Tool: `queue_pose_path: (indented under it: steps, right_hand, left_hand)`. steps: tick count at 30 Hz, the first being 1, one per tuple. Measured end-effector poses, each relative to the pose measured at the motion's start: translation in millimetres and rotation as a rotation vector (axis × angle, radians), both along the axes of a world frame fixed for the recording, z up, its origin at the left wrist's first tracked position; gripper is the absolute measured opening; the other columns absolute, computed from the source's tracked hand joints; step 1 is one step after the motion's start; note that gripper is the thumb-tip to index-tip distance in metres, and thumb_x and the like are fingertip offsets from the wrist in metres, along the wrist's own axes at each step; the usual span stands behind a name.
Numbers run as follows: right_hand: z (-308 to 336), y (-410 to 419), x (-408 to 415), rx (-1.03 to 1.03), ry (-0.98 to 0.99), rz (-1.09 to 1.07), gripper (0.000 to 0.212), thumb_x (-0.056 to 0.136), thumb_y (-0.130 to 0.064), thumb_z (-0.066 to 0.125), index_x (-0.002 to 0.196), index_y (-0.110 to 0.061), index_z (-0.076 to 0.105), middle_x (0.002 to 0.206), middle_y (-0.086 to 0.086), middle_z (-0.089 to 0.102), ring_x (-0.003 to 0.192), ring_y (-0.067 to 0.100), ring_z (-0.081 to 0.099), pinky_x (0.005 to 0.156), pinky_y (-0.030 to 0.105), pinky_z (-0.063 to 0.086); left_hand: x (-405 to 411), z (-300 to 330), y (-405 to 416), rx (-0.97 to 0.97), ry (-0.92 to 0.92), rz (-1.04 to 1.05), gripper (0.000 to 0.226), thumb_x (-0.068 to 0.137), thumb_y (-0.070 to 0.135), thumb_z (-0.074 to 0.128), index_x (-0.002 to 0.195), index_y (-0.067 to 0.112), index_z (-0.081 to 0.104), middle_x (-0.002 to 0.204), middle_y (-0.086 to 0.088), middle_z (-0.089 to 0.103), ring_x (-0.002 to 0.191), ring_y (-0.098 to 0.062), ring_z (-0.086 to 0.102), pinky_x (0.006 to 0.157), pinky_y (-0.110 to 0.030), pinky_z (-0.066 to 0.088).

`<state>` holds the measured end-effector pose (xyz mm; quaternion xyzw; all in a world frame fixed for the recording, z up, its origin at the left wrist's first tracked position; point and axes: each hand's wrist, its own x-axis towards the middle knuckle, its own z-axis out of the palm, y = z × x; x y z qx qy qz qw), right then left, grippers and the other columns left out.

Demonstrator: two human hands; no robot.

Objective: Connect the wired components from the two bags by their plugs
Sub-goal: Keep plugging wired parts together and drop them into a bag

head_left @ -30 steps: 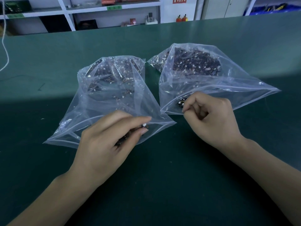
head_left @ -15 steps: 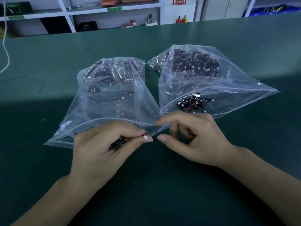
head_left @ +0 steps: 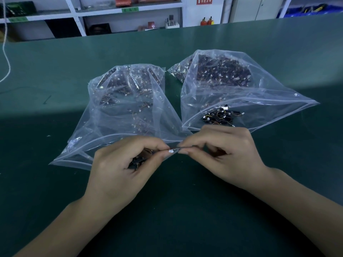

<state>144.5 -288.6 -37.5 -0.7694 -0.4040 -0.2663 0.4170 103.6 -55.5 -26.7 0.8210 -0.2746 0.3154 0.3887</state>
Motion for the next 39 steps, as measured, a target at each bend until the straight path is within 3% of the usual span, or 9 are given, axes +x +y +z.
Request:
queue_pose_path:
  steps: [5,9,23,26,29,32,34,36,39]
  right_hand:
    - [-3,-1,4,-0.004,0.003,-0.049,0.008,0.096,-0.013,0.079,0.096,-0.006,0.082,0.083,-0.022,0.053,0.065,-0.012,0.043,0.067,0.006,0.033]
    - [-3,-2,4,-0.021,-0.001,-0.044,0.007,0.095,-0.011,0.079,0.094,-0.004,0.082,0.09,-0.03,0.053,0.067,-0.015,0.046,0.069,0.004,0.034]
    - [-5,-5,5,-0.04,0.046,-0.007,0.008,0.096,-0.015,0.079,0.094,-0.007,0.082,0.083,-0.031,0.049,0.06,-0.007,0.04,0.064,0.009,0.034]
    - [-5,-7,6,-0.055,0.068,-0.014,0.009,0.097,-0.019,0.078,0.095,-0.011,0.082,0.077,-0.026,0.048,0.057,0.0,0.036,0.057,0.015,0.035]
    - [-5,-10,9,-0.075,0.084,-0.042,0.01,0.098,-0.021,0.076,0.097,-0.012,0.081,0.073,-0.018,0.051,0.058,-0.001,0.038,0.061,0.012,0.034]
    - [-3,-21,19,-0.103,0.091,-0.077,0.01,0.098,-0.022,0.078,0.099,-0.014,0.083,0.077,-0.019,0.057,0.061,-0.006,0.046,0.066,0.008,0.034]
    - [-2,-31,27,-0.132,0.102,-0.126,0.01,0.097,-0.024,0.079,0.102,-0.017,0.084,0.081,-0.024,0.061,0.062,-0.005,0.052,0.066,0.011,0.038]
    - [-2,-39,34,-0.133,0.127,-0.211,0.012,0.097,-0.026,0.078,0.104,-0.02,0.085,0.083,-0.029,0.066,0.065,-0.003,0.06,0.065,0.018,0.046]
    - [-4,-49,42,-0.126,0.179,-0.358,0.01,0.097,-0.026,0.078,0.103,-0.025,0.085,0.074,-0.034,0.065,0.063,0.0,0.063,0.063,0.035,0.057]
  left_hand:
    - [5,-3,0,0.018,0.021,0.027,0.004,0.097,0.028,0.075,0.099,0.025,0.075,0.091,0.015,0.074,0.081,-0.003,0.072,0.077,-0.012,0.052]
    - [6,-4,1,0.059,0.028,0.039,0.015,0.098,0.028,0.073,0.094,0.015,0.079,0.096,0.014,0.072,0.08,-0.003,0.07,0.077,-0.011,0.05]
    - [6,-3,2,0.09,0.0,0.028,0.017,0.098,0.026,0.073,0.091,0.013,0.08,0.088,0.02,0.07,0.079,-0.002,0.066,0.076,-0.01,0.048]
    - [7,-5,2,0.106,-0.003,0.031,0.018,0.099,0.029,0.074,0.092,0.014,0.079,0.087,0.019,0.07,0.078,-0.002,0.066,0.075,-0.012,0.048]
    - [5,-7,2,0.076,0.069,0.052,0.016,0.096,0.04,0.075,0.098,0.024,0.075,0.09,0.022,0.072,0.079,0.0,0.07,0.075,-0.012,0.051]
    - [6,-6,6,0.082,0.055,0.087,0.029,0.1,0.043,0.07,0.083,0.019,0.069,0.075,0.019,0.066,0.068,-0.005,0.066,0.064,-0.019,0.051]
    - [8,-3,12,0.158,0.009,0.117,0.049,0.106,0.04,0.063,0.065,0.014,0.06,0.061,0.017,0.049,0.056,-0.008,0.051,0.056,-0.024,0.042]
    - [9,-1,17,0.236,-0.006,0.15,0.059,0.11,0.04,0.057,0.059,0.012,0.053,0.056,0.013,0.039,0.052,-0.01,0.042,0.052,-0.032,0.04]
    - [12,-5,20,0.312,0.046,0.185,0.059,0.112,0.04,0.051,0.061,0.01,0.055,0.058,0.004,0.049,0.055,-0.023,0.051,0.053,-0.046,0.044]
